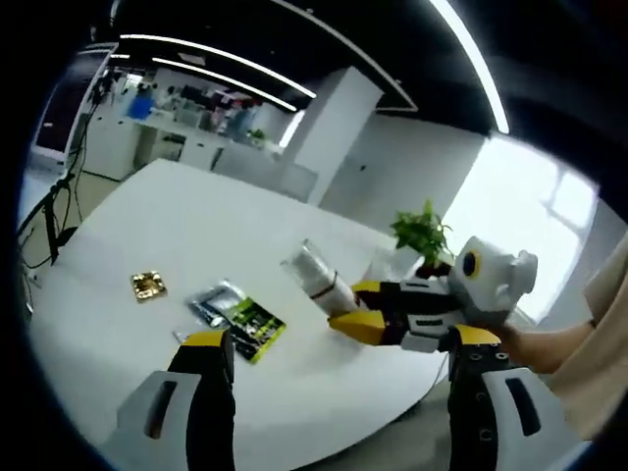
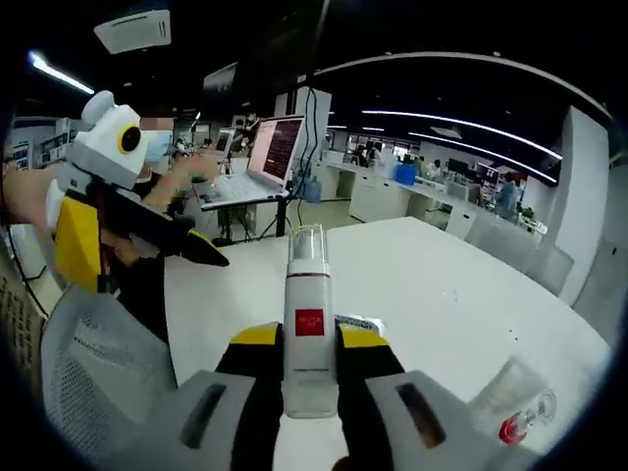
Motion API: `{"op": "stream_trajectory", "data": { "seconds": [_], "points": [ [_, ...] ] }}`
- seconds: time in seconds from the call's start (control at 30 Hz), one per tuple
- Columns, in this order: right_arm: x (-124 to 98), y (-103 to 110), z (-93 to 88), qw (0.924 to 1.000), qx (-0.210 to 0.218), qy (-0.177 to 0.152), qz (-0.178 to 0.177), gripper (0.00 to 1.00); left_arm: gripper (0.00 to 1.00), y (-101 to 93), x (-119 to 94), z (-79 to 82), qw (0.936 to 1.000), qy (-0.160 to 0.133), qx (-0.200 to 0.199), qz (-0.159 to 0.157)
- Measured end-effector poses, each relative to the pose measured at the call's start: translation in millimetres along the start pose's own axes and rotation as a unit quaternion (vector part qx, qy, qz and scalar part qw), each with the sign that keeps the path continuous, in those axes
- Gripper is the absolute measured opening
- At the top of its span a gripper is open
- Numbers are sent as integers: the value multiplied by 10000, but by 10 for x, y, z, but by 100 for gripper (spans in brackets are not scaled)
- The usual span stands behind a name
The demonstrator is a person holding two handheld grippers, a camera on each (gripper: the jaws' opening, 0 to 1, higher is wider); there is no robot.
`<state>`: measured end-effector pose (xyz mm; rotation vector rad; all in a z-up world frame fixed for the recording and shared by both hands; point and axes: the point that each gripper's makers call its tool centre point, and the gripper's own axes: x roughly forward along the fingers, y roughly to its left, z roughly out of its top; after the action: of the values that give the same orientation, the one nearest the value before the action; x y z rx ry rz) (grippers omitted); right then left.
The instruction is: Arrange the skincare products in the storage area until every visible bottle or jar stands upright without overlapping.
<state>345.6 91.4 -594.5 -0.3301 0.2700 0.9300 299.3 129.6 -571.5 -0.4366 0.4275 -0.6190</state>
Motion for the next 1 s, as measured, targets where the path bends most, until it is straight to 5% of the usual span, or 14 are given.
{"op": "stream_trajectory", "data": {
  "seconds": [0.3,0.57,1.0],
  "points": [
    [-168,184,376,9988,-14,-488,55,19,80,-163,-18,242,9974,-480,-478,-261],
    [-272,281,488,9977,-15,-670,31,19,68,-283,-15,315,9922,-701,-898,-508],
    [-409,471,600,9964,-237,-812,0,19,39,-365,3,370,9931,-905,-638,-397]
  ]
}}
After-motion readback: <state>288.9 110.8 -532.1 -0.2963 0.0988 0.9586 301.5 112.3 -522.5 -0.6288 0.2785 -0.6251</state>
